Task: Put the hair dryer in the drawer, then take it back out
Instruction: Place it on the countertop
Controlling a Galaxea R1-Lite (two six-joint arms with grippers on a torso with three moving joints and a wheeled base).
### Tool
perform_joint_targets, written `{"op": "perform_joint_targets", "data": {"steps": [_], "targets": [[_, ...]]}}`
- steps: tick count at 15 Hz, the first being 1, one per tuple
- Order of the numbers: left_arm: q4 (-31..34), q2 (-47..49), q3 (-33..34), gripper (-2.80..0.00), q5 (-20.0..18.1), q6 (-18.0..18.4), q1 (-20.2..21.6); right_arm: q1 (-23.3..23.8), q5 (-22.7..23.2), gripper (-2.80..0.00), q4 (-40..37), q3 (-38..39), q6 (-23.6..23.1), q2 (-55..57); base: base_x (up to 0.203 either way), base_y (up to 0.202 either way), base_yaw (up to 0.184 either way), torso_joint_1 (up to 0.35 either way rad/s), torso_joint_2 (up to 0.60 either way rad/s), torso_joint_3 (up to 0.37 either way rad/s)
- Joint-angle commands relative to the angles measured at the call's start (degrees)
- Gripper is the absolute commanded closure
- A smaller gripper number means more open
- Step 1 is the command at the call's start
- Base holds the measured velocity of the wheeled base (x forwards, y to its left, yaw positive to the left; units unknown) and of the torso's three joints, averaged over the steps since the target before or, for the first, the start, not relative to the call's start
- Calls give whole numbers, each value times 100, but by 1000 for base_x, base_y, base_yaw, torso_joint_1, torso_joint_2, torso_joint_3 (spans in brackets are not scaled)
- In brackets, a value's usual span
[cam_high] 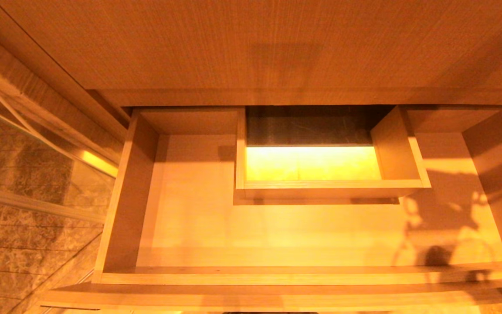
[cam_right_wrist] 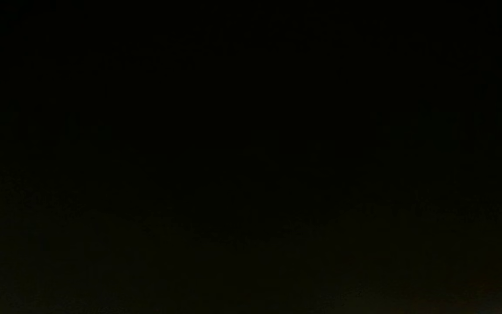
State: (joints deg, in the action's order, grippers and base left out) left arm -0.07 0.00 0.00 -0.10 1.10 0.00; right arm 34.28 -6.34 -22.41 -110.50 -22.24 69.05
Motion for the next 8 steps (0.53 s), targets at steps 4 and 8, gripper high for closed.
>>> {"op": "perform_joint_targets", "data": {"steps": [4, 8], "targets": [[-1, 0, 9, 0, 1, 4, 0, -32, -15, 0, 376, 52, 323, -278, 0, 0, 0, 0, 0, 0], [-1, 0, 9, 0, 1, -4, 0, -39, -30, 0, 497, 98, 726, -413, 0, 0, 0, 0, 0, 0]]}}
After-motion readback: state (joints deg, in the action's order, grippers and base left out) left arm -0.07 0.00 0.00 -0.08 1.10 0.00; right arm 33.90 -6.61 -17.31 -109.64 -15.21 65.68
